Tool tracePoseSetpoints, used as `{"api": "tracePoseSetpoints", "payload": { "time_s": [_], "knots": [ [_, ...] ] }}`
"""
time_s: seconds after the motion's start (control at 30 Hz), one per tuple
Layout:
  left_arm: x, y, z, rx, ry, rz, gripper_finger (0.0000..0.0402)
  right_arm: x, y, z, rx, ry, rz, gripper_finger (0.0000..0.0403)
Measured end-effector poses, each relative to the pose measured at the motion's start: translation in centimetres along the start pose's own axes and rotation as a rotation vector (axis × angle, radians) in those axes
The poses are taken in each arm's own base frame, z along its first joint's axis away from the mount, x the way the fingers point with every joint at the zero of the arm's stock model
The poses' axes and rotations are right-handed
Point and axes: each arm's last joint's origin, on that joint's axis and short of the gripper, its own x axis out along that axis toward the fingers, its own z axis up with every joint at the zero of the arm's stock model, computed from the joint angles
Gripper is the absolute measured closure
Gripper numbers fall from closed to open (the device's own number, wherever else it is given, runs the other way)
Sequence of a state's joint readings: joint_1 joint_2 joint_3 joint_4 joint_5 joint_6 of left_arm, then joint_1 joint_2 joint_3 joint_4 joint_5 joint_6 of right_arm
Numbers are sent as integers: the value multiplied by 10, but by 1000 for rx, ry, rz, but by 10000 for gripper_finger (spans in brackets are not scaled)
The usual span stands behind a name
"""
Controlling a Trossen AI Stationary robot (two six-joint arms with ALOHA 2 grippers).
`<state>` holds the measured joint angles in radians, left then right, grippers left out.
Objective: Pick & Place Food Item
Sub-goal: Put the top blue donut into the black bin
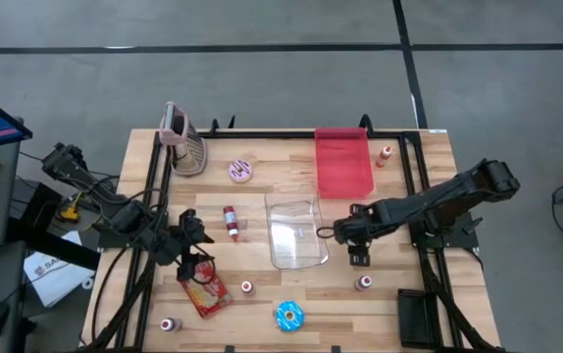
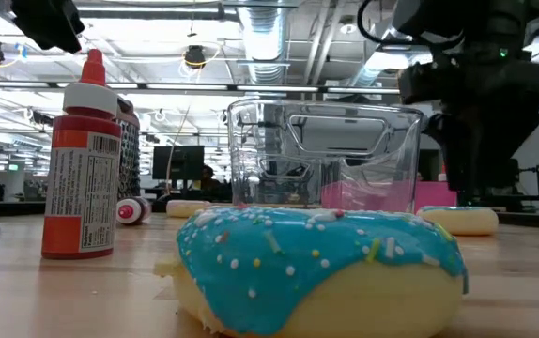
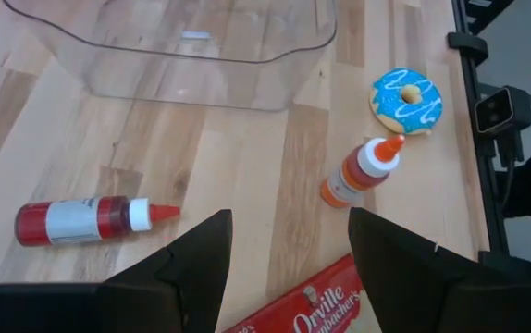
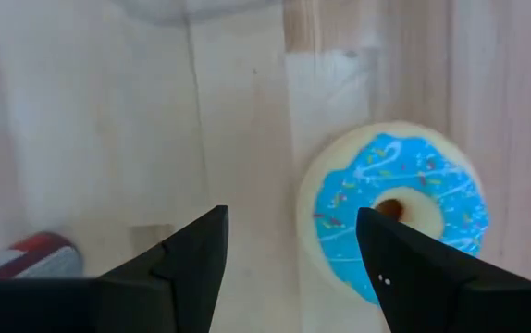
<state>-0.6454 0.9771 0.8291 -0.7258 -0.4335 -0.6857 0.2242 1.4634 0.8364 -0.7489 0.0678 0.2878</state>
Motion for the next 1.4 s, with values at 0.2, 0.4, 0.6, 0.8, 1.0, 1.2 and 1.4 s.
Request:
{"api": "tracePoseSetpoints", "payload": {
  "time_s": [0.2, 0.4, 0.6, 0.8, 1.0, 1.2, 1.4],
  "knots": [
    [0, -1, 0, 1, -3, 1, 188, 8, -3, 1, 5, 29, -29, 171],
    [0, -1, 0, 0, -4, 1, 188, 8, -10, 3, 22, 21, -50, 171],
    [0, -1, 0, -7, -4, 2, 188, 8, -15, 5, 40, 20, -48, 171],
    [0, -1, 0, -8, -5, 2, 188, 8, -12, 4, 35, 23, -35, 171],
    [0, -1, 0, -10, -7, 0, 188, 8, -9, 3, 45, 25, -24, 171],
    [0, -1, 0, -9, -8, -1, 188, 15, -10, -3, 63, 36, -26, 171],
    [0, -1, 1, -10, -12, -4, 188, 20, -11, -5, 66, 23, -23, 171]
  ]
}}
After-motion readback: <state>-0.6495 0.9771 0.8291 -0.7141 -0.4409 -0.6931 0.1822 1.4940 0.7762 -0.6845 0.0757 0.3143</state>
